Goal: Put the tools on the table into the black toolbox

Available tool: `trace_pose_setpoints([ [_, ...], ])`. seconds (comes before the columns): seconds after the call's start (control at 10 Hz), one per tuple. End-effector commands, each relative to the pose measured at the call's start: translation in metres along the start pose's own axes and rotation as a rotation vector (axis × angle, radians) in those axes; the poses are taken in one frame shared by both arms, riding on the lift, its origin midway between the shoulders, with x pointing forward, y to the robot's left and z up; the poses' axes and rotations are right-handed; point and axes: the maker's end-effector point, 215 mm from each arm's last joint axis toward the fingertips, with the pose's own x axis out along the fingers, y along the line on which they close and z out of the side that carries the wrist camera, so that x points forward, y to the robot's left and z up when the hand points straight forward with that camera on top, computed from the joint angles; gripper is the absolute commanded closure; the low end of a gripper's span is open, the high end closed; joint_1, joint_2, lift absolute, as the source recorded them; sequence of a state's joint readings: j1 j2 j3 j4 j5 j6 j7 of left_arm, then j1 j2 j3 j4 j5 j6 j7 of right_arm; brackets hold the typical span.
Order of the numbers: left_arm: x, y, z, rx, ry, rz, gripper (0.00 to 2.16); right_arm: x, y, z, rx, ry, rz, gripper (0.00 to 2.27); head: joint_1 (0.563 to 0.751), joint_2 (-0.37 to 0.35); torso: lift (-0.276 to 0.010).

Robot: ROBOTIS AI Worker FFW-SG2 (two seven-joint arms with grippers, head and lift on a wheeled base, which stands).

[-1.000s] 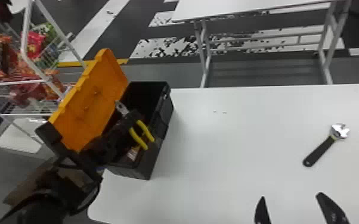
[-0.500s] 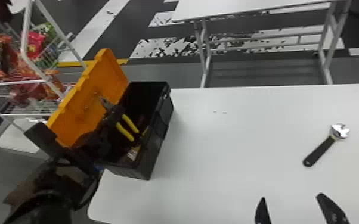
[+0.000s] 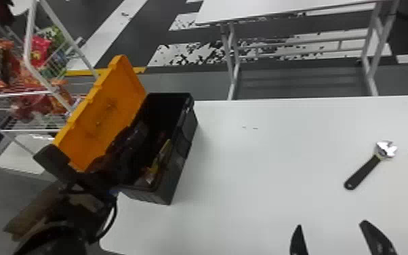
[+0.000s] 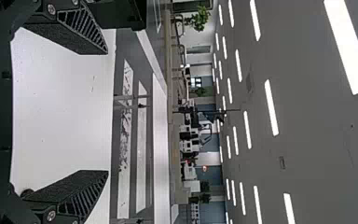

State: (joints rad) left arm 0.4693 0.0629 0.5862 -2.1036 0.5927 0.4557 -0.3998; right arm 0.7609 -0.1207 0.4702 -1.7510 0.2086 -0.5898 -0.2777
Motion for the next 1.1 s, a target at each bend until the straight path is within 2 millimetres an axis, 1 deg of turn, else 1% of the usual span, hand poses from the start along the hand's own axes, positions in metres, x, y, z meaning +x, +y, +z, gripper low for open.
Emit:
trace_pose_setpoints([
  [0.0,-0.006,-0.013,-0.012,-0.002,0.026,-0.022,0.02,0.001,-0.002,0.0,-0.001,-0.001,-0.004,0.11,0.695,0.35,-0.075],
  [0.2,-0.015,-0.043,-0.021,0.018,-0.005,-0.076,0.02,0.003,-0.013,-0.004,0.007,0.014,-0.03,0.11,0.695,0.35,-0.075],
  [0.3,-0.013,-0.06,-0.03,0.029,-0.01,-0.102,0.03,0.005,-0.019,-0.005,0.005,0.021,-0.042,0.11,0.695,0.35,-0.075],
  [0.5,-0.016,-0.08,-0.031,0.071,-0.06,-0.126,0.03,0.006,-0.039,-0.008,0.007,0.04,-0.083,0.11,0.695,0.35,-0.075],
  [0.6,-0.02,-0.087,-0.035,0.079,-0.08,-0.134,0.03,0.007,-0.053,-0.013,0.005,0.062,-0.109,0.11,0.695,0.35,-0.075],
  [0.8,-0.034,-0.105,-0.022,0.184,-0.233,-0.114,0.02,0.012,-0.084,-0.02,0.014,0.097,-0.16,0.11,0.695,0.35,-0.075],
  [0.9,-0.043,-0.115,-0.017,0.195,-0.29,-0.13,0.02,0.014,-0.094,-0.021,0.028,0.112,-0.166,0.11,0.695,0.35,-0.075],
  [1.0,-0.049,-0.12,-0.013,0.201,-0.327,-0.139,0.02,0.014,-0.1,-0.021,0.026,0.115,-0.171,0.11,0.695,0.343,-0.075],
])
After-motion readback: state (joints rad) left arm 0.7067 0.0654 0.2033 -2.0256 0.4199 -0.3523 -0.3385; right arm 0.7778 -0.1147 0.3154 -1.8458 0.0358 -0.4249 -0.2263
